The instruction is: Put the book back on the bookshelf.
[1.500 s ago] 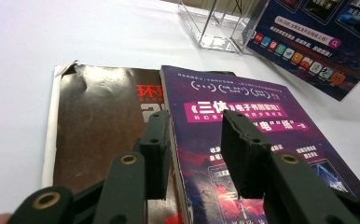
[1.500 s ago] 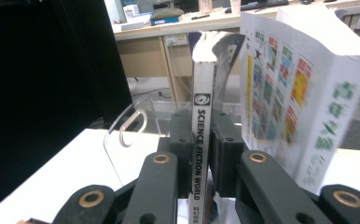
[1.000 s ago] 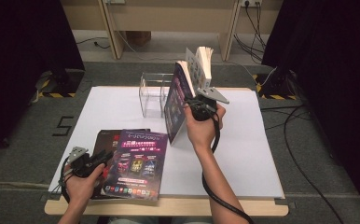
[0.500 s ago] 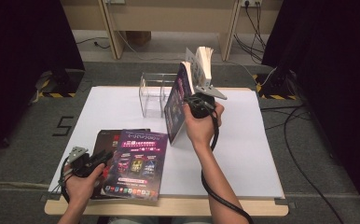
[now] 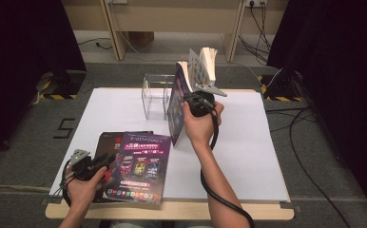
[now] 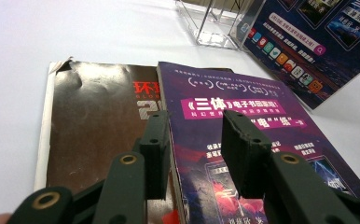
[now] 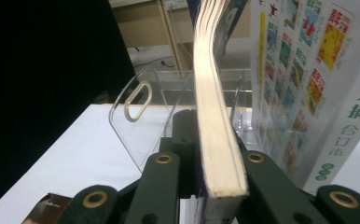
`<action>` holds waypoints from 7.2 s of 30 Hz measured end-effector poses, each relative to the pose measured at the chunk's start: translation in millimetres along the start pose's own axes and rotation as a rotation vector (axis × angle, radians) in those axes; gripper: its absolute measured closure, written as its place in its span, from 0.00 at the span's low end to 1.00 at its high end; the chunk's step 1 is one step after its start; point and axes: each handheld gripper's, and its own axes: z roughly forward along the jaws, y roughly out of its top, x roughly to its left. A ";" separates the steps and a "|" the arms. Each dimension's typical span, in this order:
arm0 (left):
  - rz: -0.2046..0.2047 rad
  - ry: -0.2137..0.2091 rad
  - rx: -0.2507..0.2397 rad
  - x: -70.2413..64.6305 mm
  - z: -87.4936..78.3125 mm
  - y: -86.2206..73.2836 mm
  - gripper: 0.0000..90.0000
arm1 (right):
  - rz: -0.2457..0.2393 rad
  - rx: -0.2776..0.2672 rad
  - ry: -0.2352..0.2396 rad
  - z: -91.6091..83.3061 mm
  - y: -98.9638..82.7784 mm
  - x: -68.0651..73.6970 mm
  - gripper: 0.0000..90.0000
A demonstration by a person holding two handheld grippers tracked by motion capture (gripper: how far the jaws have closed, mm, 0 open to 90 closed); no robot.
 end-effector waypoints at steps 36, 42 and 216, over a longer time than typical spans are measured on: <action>-0.009 0.004 -0.005 2.0 -0.3 0.2 0.69 | -0.108 -0.050 -0.012 8.0 26.0 14.5 0.92; -0.008 0.006 -0.006 2.5 -0.5 0.4 0.69 | -0.102 -0.055 -0.013 10.8 29.6 13.3 0.92; -0.003 0.001 0.001 2.8 1.2 -0.5 0.69 | -0.078 -0.049 -0.130 59.8 39.0 -7.5 0.83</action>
